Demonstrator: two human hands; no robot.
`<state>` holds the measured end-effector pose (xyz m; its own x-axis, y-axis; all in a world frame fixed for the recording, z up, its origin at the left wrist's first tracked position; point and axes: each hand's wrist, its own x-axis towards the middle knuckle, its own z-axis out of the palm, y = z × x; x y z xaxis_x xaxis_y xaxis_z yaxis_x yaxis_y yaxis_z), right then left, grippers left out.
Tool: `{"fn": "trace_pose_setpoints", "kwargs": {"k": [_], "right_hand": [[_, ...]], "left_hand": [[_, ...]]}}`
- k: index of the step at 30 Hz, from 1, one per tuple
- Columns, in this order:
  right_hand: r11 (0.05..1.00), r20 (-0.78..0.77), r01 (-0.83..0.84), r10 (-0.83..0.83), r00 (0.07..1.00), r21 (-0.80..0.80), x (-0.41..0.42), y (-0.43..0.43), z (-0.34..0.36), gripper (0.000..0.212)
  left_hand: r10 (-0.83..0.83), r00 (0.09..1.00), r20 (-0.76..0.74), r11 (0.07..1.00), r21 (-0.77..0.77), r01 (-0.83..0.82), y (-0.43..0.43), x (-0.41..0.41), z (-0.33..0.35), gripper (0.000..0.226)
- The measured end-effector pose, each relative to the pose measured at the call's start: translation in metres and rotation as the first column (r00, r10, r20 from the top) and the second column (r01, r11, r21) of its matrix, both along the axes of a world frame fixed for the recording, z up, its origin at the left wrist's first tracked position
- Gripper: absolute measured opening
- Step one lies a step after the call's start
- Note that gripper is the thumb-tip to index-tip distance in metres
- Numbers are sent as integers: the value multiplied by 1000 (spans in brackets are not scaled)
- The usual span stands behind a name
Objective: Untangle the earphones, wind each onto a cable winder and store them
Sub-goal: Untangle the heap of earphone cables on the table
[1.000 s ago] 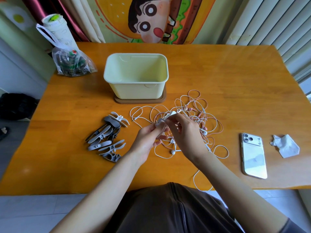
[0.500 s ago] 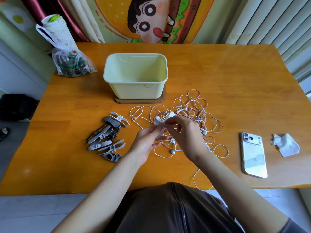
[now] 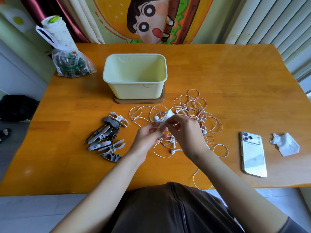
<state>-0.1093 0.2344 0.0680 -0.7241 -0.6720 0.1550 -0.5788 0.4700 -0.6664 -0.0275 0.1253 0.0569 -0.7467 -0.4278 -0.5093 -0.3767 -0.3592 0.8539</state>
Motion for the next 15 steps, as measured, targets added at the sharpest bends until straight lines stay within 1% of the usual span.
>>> {"fn": "trace_pose_setpoints", "kwargs": {"k": [4,7,12,15], "right_hand": [[1000,-36,-28,28,999,3,-1,0,1,9],[999,-45,-44,43,998,-19,1,-1,0,9],[994,-35,-8,4,999,-105,3,-2,3,9],[988,42,50,-44,998,-148,5,-2,5,10]], "left_hand": [[67,998,23,993,97,-69,2,-3,2,24],[122,992,41,985,115,-126,2,-7,2,21],[159,987,35,978,129,-162,2,-10,5,18],[159,987,37,972,167,-163,2,-11,5,20]]}}
